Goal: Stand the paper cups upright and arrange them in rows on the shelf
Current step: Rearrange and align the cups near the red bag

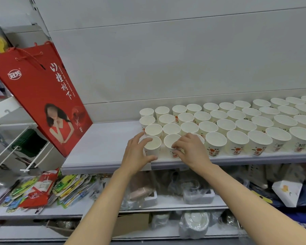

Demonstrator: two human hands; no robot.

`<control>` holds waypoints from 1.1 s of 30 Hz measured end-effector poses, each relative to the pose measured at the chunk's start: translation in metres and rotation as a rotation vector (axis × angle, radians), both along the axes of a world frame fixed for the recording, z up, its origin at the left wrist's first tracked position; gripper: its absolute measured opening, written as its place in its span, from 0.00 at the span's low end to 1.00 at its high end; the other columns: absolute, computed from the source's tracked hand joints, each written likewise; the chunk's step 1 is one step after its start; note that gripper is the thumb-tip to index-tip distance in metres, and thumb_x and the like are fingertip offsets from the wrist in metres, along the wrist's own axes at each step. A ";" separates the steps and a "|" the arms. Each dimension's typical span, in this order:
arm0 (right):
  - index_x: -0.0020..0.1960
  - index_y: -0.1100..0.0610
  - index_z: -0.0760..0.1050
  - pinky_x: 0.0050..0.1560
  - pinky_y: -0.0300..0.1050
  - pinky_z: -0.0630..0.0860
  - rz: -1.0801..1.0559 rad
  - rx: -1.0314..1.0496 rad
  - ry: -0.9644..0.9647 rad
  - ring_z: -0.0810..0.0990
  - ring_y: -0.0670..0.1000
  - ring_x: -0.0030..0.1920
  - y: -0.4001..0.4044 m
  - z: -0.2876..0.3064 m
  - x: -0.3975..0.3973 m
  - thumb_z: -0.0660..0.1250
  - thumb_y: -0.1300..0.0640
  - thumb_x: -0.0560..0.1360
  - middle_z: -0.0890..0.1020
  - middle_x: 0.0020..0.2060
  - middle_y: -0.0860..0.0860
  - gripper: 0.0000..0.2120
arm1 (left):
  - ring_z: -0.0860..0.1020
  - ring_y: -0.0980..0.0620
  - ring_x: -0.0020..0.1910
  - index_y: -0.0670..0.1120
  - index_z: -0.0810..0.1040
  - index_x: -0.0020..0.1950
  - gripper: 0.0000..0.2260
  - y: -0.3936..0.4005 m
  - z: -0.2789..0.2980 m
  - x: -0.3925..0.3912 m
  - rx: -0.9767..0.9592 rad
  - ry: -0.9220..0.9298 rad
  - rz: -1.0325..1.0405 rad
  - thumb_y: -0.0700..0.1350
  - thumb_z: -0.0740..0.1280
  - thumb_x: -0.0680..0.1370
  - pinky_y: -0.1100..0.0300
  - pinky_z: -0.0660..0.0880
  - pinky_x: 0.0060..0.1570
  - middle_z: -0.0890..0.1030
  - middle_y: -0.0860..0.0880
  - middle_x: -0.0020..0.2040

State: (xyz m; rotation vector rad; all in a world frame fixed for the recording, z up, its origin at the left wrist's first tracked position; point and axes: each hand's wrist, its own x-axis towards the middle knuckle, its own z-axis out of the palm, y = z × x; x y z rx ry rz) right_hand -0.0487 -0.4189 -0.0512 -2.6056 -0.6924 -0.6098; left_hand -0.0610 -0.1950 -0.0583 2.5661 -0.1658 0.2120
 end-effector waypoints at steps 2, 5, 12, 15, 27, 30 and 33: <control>0.42 0.52 0.81 0.44 0.50 0.70 0.020 0.014 -0.006 0.76 0.55 0.44 0.000 0.001 0.003 0.74 0.54 0.68 0.82 0.39 0.47 0.04 | 0.62 0.53 0.71 0.58 0.72 0.68 0.29 0.001 0.000 0.001 -0.072 -0.027 -0.007 0.60 0.75 0.69 0.56 0.63 0.68 0.64 0.57 0.74; 0.46 0.51 0.81 0.45 0.48 0.69 0.026 0.082 -0.068 0.75 0.52 0.46 0.003 0.008 0.007 0.73 0.48 0.69 0.83 0.42 0.46 0.09 | 0.72 0.56 0.62 0.55 0.77 0.63 0.21 0.005 0.012 0.016 -0.310 -0.099 0.108 0.62 0.70 0.73 0.58 0.71 0.62 0.74 0.56 0.66; 0.53 0.52 0.79 0.45 0.50 0.72 0.188 -0.001 -0.120 0.74 0.54 0.49 0.036 0.003 0.017 0.72 0.46 0.69 0.80 0.50 0.47 0.15 | 0.78 0.46 0.46 0.49 0.78 0.44 0.11 0.000 0.048 0.084 -0.007 0.150 0.358 0.56 0.69 0.72 0.59 0.69 0.39 0.81 0.51 0.44; 0.52 0.52 0.79 0.46 0.45 0.68 0.190 -0.008 -0.106 0.73 0.53 0.49 0.044 -0.002 0.019 0.73 0.47 0.68 0.80 0.50 0.46 0.15 | 0.79 0.46 0.45 0.50 0.81 0.46 0.09 -0.002 0.040 0.100 0.079 0.210 0.353 0.50 0.69 0.69 0.60 0.70 0.37 0.83 0.49 0.43; 0.54 0.52 0.79 0.48 0.47 0.71 0.164 0.037 -0.131 0.74 0.52 0.53 0.045 -0.013 0.021 0.69 0.44 0.72 0.79 0.53 0.46 0.14 | 0.78 0.44 0.50 0.46 0.80 0.51 0.18 0.021 0.030 0.105 -0.023 0.117 0.357 0.61 0.64 0.76 0.57 0.73 0.44 0.83 0.50 0.49; 0.60 0.51 0.76 0.57 0.47 0.70 0.079 0.007 -0.132 0.72 0.52 0.61 0.040 -0.008 0.021 0.66 0.42 0.74 0.77 0.60 0.47 0.20 | 0.68 0.47 0.70 0.49 0.68 0.72 0.28 0.026 0.025 0.111 -0.560 0.245 0.279 0.65 0.57 0.79 0.54 0.65 0.60 0.70 0.50 0.71; 0.66 0.52 0.72 0.65 0.48 0.66 -0.010 -0.079 -0.061 0.67 0.50 0.68 0.036 -0.006 0.021 0.61 0.37 0.75 0.73 0.67 0.48 0.26 | 0.58 0.49 0.76 0.53 0.57 0.77 0.30 0.018 0.019 0.124 -0.912 0.408 0.211 0.67 0.50 0.79 0.50 0.57 0.71 0.59 0.53 0.77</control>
